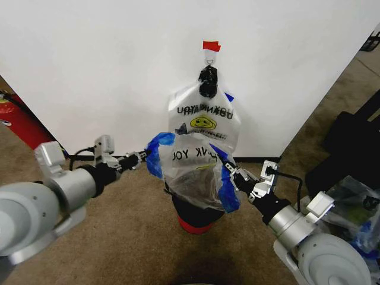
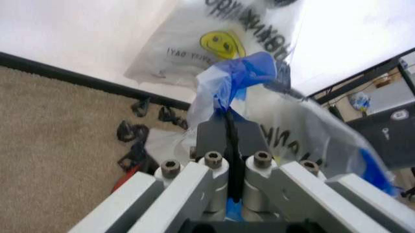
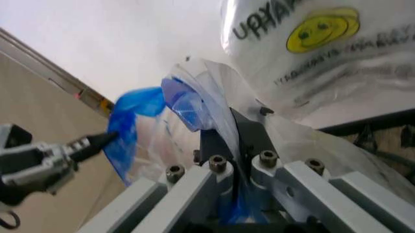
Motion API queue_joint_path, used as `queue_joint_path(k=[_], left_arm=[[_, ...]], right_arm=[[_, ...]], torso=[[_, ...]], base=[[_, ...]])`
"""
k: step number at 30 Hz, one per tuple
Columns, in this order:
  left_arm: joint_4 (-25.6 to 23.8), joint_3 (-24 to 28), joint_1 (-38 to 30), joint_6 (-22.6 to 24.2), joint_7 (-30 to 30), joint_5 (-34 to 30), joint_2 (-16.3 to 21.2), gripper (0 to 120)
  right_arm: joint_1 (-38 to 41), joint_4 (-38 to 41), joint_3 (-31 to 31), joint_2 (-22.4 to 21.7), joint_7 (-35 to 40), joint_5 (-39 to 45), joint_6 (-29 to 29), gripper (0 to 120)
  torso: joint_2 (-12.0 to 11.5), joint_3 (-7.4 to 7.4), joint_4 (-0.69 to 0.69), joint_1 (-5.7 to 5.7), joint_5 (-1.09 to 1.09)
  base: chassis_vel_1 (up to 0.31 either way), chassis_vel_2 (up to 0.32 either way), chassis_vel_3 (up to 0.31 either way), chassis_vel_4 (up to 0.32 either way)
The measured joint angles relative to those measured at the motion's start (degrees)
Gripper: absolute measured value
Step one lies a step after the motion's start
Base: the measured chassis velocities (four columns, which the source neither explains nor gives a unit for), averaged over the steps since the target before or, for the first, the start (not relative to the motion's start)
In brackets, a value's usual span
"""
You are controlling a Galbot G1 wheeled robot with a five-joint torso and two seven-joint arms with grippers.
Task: Pick up the garbage bag from the wall and place it over the trash bin.
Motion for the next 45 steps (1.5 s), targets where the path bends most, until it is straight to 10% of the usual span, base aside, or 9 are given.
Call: queue_joint_path(k=[19,33,45], left_arm=[[0.0,-8.18,-2.86,-2.58,3.52,-8.46,6.75,0],[-0.01,-12.59,-4.52,-0.12,-3.37,-22.61,17.17,0],[0.07,16.9,-13.45,1.02,-5.73,-7.12,9.33,0]], right_arm=[[0.12,-0.22,18.57,-14.39,2.87,22.38,-0.14,0],[0.61,-0.23,37.13,-29.83,18.57,50.78,-16.35,0],[2.1,-0.3,25.91,-28.51,24.8,43.88,-18.82,0]], torso=[[0.0,0.0,0.02,0.0,0.03],[0.0,0.0,0.01,0.0,0.04],[0.0,0.0,0.0,0.0,0.02]], base=[[0.0,0.0,0.0,0.0],[0.0,0.0,0.0,0.0],[0.0,0.0,0.0,0.0]])
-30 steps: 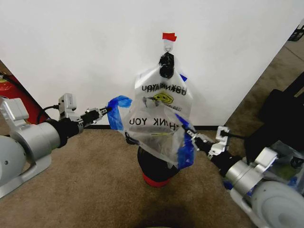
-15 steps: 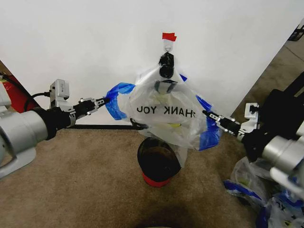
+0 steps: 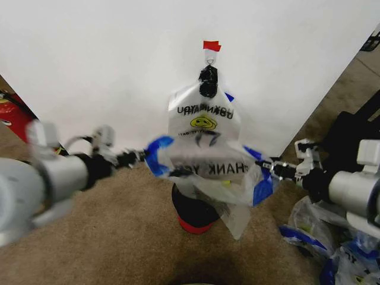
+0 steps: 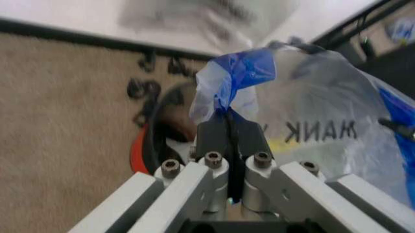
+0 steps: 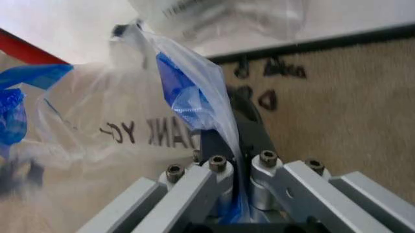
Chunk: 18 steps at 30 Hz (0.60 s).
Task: Pick up the garbage bag from the wall and place it over the trash bin.
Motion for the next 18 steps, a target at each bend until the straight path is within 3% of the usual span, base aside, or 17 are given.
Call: queue_joint_path(k=[5,7,10,14,18], left_arm=[[0.01,8.26,-1.48,0.13,1.44,7.59,-4.74,0],[0.01,9.33,-1.77,0.13,1.76,8.97,-5.33,0],[0.16,13.43,-4.06,-0.42,2.8,13.72,-8.04,0],[1.82,17.18,-6.22,-1.36,3.16,16.8,-10.62,0],[7.43,23.01,-8.68,-2.33,4.53,21.88,-15.49,0]], right_arm=[[1.75,-0.04,-8.8,4.4,-2.59,-8.37,1.9,0],[2.06,-0.04,-9.85,5.12,-3.48,-9.61,2.4,0],[2.95,-0.14,-13.25,9.77,-6.83,-15.09,3.85,0],[3.05,-1.62,-14.48,13.11,-8.01,-18.9,4.17,0],[3.39,-6.0,-15.98,19.02,-11.76,-26.21,4.91,0]], torso=[[0.0,0.0,0.0,0.0,0.0],[0.0,0.0,0.0,0.0,-0.01],[0.0,0.0,0.02,0.0,-0.01],[0.0,0.0,-0.01,0.0,0.0],[0.0,0.0,0.02,0.0,-0.03]], base=[[0.0,0.0,0.0,0.0],[0.0,0.0,0.0,0.0],[0.0,0.0,0.0,0.0],[0.0,0.0,0.0,0.0],[0.0,0.0,0.0,0.0]])
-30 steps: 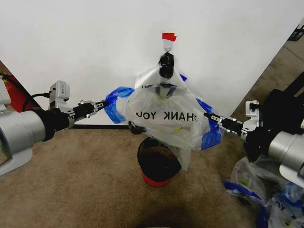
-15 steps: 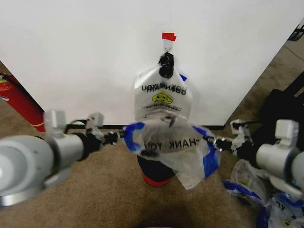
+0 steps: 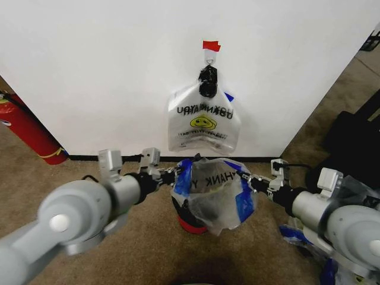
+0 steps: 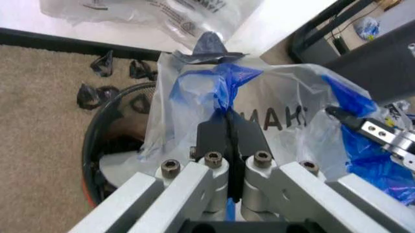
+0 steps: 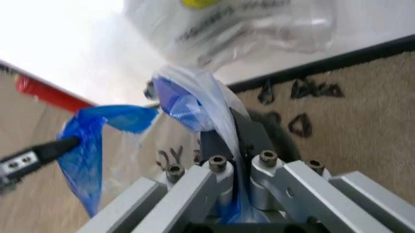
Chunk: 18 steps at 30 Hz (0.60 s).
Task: Pick up the garbage bag from the wall and place it over the trash bin.
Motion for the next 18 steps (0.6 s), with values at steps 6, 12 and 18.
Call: queue_joint_path(k=[6,12,18], left_arm=[[6.56,2.3,-3.76,-0.04,1.16,1.82,-2.85,0],[9.52,-0.52,0.34,0.23,2.79,3.99,-2.51,0],[8.01,-4.62,6.35,1.21,3.04,4.24,-1.03,0]], right_arm=[[3.0,-6.86,-2.27,7.64,-2.41,-4.73,1.52,0],[4.7,-12.61,-5.15,16.3,-3.77,-9.82,1.89,0],[1.71,-13.48,-7.46,20.86,-4.14,-14.63,1.59,0]], torso=[[0.0,0.0,-0.03,0.0,0.03],[0.0,0.01,-0.01,0.0,0.0],[0.0,0.0,0.01,0.0,-0.01]], base=[[0.0,0.0,0.0,0.0],[0.0,0.0,0.0,0.0],[0.0,0.0,0.0,0.0]])
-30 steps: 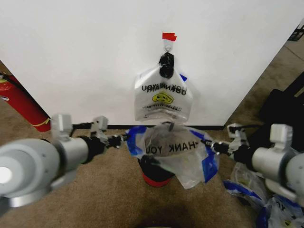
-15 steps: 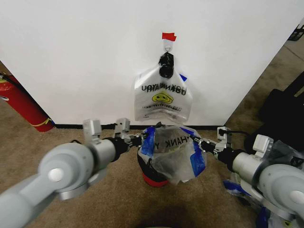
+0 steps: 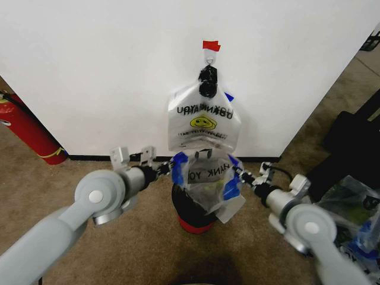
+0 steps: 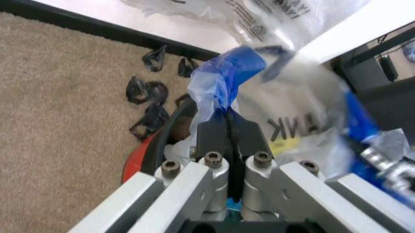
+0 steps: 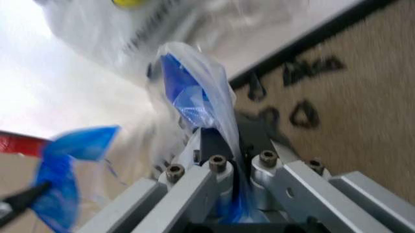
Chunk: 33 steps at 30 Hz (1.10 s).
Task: Pick up the garbage bag from the wall and place it over the trash bin.
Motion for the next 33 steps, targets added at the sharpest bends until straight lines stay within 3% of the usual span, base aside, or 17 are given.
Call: queue_joint_path(k=[8,18,26,33], left_arm=[[-1.45,-4.48,3.34,2.78,-0.81,-1.39,1.94,0],[-2.01,-10.69,7.93,8.04,-3.08,-5.82,6.54,0],[-0.19,-8.75,10.74,8.49,-2.8,-1.84,3.15,0],[1.39,-8.91,14.38,8.73,-1.27,0.98,3.27,0]], right_arm=[[-4.23,0.37,-0.44,1.42,1.0,-4.94,-1.13,0],[-6.34,3.85,1.79,-2.63,5.1,-2.84,-4.03,0],[-6.25,0.14,-0.07,-0.26,4.26,-7.76,-4.12,0],[-7.15,-0.38,-0.9,0.45,3.6,-9.49,-4.48,0]], torso=[[0.0,0.0,-0.02,0.0,0.02],[0.0,-0.01,-0.02,0.0,0.03],[0.0,0.0,-0.03,0.0,0.02],[0.0,0.0,-0.02,0.0,0.03]], base=[[0.0,0.0,0.0,0.0],[0.0,0.0,0.0,0.0],[0.0,0.0,0.0,0.0],[0.0,0.0,0.0,0.0]])
